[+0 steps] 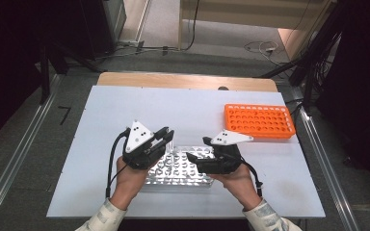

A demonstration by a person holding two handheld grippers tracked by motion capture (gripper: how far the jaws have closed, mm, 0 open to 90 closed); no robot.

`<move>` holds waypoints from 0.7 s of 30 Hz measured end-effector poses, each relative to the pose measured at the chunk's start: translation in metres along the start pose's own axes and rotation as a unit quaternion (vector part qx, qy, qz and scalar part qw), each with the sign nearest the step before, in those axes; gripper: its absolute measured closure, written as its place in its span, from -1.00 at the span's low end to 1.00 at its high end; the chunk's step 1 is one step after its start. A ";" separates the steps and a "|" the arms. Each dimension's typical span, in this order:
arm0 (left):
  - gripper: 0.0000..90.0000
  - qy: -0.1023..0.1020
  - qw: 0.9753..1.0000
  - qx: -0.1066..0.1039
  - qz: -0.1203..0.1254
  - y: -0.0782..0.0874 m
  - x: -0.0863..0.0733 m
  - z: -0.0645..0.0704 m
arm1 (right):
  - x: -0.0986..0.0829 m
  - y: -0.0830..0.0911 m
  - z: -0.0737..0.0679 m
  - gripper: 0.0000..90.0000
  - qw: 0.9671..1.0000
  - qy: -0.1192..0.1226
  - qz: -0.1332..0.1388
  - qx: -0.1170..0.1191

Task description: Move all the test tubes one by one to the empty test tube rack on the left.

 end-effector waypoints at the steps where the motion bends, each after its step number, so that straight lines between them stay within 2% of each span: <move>1: 0.67 -0.002 1.000 0.001 0.000 0.000 0.000 0.000 | 0.000 0.001 0.002 -0.54 1.000 -0.001 0.001 -0.002; 13: 0.67 -0.007 1.000 0.007 -0.006 -0.003 -0.002 -0.001 | -0.005 0.013 0.016 -0.54 1.000 -0.015 0.005 -0.017; 21: 0.67 -0.013 1.000 0.012 -0.015 -0.007 -0.008 -0.001 | -0.006 0.015 0.019 -0.54 1.000 -0.016 0.005 -0.020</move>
Point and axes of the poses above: each handheld gripper's, and its own axes: y roughly backward along the jaws, x roughly out of its top, z roughly to its right, the point moved 5 cm from there along -y, roughly forward along the jaws, and after that the axes turned 7 degrees about -y, right-handed, at the moved point
